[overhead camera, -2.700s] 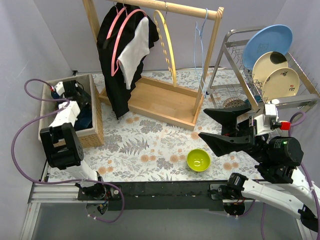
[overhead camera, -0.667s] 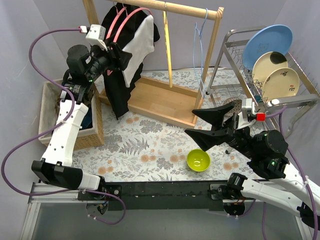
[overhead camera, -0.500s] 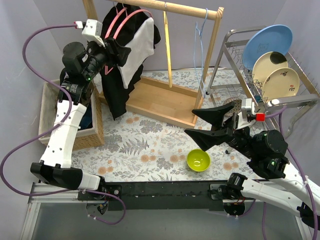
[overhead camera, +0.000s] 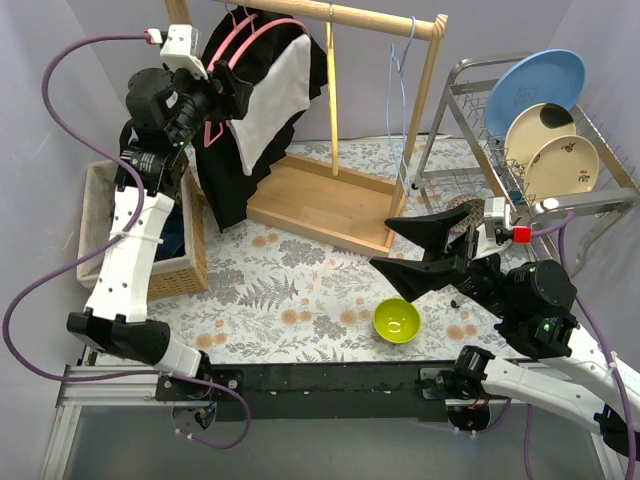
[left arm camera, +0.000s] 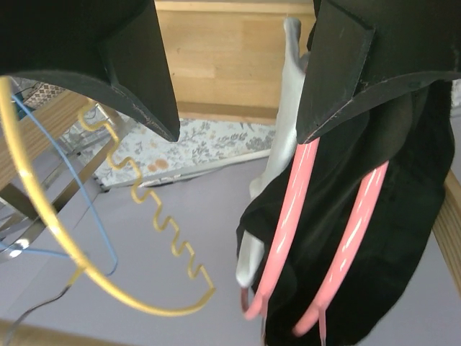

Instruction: Place the skirt on the hanger

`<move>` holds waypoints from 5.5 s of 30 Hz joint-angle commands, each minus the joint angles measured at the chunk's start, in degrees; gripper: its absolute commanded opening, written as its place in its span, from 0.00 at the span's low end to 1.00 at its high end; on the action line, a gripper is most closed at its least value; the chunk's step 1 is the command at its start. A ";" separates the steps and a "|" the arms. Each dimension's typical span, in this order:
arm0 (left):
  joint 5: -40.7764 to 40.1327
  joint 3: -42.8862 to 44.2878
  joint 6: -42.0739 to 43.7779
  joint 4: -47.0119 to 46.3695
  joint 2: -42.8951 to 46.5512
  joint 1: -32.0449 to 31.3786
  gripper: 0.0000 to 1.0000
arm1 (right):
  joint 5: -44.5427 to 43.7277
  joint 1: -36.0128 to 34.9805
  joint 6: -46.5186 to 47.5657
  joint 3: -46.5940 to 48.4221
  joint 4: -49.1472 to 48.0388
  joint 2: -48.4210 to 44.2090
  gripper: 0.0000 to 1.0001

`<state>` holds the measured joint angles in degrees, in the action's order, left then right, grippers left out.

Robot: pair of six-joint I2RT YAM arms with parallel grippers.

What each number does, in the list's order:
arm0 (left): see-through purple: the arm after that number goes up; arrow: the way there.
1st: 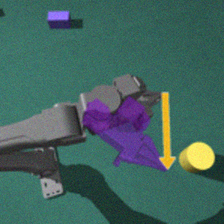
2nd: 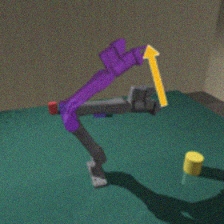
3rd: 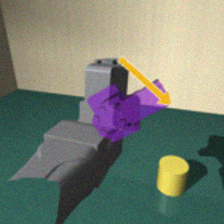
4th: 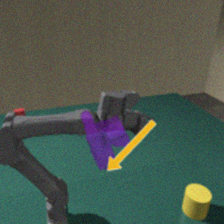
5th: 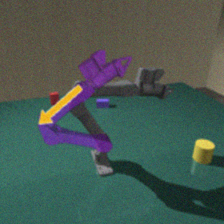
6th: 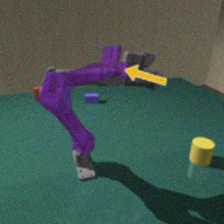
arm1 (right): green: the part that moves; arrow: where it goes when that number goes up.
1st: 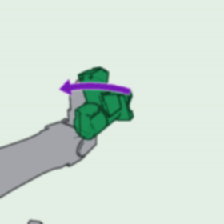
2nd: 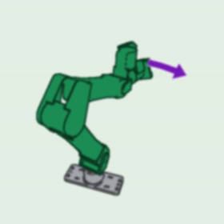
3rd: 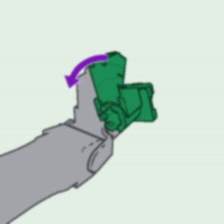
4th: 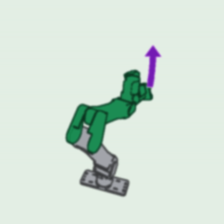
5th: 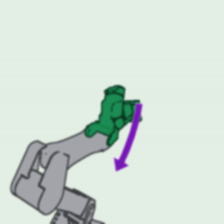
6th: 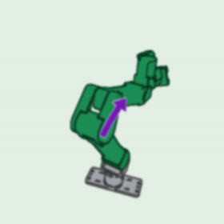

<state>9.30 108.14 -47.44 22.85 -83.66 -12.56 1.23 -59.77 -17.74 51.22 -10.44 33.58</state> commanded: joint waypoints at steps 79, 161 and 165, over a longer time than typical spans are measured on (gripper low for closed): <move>-20.65 10.34 11.41 13.36 -6.95 2.27 0.83 | -2.64 -0.09 4.29 -0.86 -3.10 -4.40 0.93; 16.37 1.82 -12.06 -15.56 4.46 2.27 0.00 | -2.03 0.00 1.65 5.99 1.56 -3.88 0.88; 16.28 0.06 -9.78 -13.72 7.97 2.27 0.00 | -3.08 -0.09 1.48 7.84 5.51 -2.47 0.87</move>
<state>26.35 107.90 -59.24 15.35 -83.37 -10.24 -1.06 -59.77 -16.16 55.35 -7.35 29.61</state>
